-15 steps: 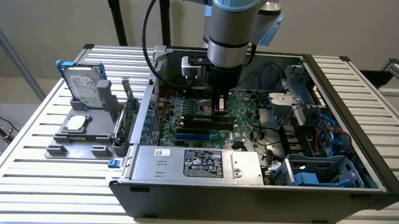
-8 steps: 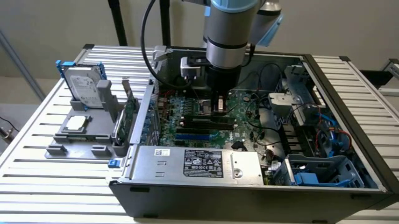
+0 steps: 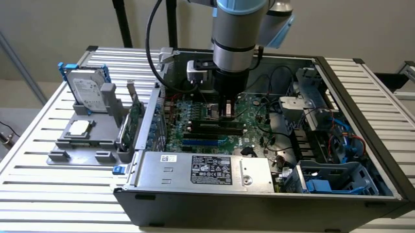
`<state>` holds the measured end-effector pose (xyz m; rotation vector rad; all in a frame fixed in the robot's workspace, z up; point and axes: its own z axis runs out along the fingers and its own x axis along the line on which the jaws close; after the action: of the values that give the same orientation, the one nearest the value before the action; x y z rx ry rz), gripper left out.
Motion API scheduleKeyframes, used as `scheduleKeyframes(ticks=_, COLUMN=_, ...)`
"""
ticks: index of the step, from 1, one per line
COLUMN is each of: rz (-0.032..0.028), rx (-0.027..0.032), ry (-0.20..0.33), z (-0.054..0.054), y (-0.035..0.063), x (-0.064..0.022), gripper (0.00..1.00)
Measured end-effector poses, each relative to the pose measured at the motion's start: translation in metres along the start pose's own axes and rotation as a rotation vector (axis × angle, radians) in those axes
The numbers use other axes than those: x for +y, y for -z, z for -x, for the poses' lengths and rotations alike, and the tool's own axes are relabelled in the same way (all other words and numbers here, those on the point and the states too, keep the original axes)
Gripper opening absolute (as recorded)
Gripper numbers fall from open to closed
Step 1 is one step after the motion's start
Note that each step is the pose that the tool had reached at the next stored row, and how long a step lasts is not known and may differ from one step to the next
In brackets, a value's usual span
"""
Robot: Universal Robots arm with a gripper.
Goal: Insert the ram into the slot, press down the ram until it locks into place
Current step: 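Insert the ram into the slot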
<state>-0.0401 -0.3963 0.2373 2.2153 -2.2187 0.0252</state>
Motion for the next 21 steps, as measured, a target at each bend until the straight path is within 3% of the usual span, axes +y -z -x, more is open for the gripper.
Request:
scheduleKeyframes(ticks=4, rz=-0.0034, rx=0.0029, ry=0.001, z=0.0021, y=-0.0008, x=0.0005, gripper=0.13)
scheduleKeyframes(ticks=9, rz=-0.01, rx=0.0122, ry=0.004, z=0.0028, y=-0.0019, x=0.0021, gripper=0.13)
scheduleKeyframes(ticks=21, rz=-0.0109, rx=0.0168, ry=0.007, z=0.003, y=-0.0044, x=0.0028, gripper=0.13)
